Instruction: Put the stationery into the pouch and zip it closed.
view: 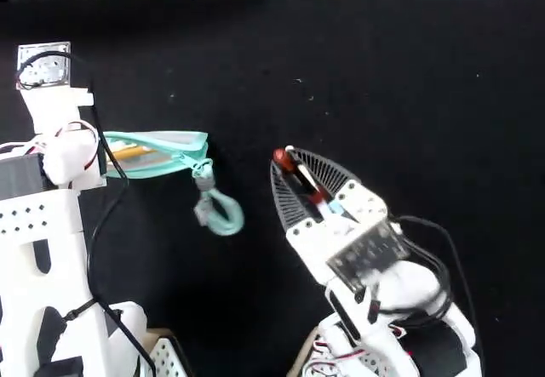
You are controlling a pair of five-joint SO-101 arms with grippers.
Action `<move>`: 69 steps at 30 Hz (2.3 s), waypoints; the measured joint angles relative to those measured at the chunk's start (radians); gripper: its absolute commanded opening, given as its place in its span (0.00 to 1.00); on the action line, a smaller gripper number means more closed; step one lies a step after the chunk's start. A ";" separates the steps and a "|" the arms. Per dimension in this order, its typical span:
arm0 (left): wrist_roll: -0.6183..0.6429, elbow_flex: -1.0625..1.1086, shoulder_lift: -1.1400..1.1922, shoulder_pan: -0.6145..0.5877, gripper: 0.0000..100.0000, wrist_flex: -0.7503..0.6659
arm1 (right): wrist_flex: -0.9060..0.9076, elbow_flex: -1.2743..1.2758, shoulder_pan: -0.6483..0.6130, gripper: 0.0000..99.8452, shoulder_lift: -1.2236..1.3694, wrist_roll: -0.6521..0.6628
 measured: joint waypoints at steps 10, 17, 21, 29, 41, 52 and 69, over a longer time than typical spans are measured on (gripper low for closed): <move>0.000 0.003 0.000 0.000 0.03 0.000 | -0.503 0.063 -0.262 0.01 0.020 -0.017; 0.000 0.003 0.000 0.000 0.03 0.000 | -0.632 0.071 -0.371 0.01 0.089 -0.095; 0.000 0.003 0.000 0.000 0.03 0.000 | -0.664 0.072 -0.368 0.01 0.160 -0.233; 0.000 0.003 0.000 0.000 0.03 0.000 | -0.809 0.072 -0.371 0.01 0.370 -0.259; 0.000 0.003 0.000 0.000 0.03 0.000 | -0.918 -0.034 -0.371 0.01 0.571 -0.259; 0.000 0.008 0.000 0.000 0.03 0.000 | -0.944 0.023 -0.371 0.01 0.488 -0.258; 0.000 0.011 0.000 0.000 0.03 -0.005 | -0.996 -0.055 -0.371 0.01 0.654 -0.258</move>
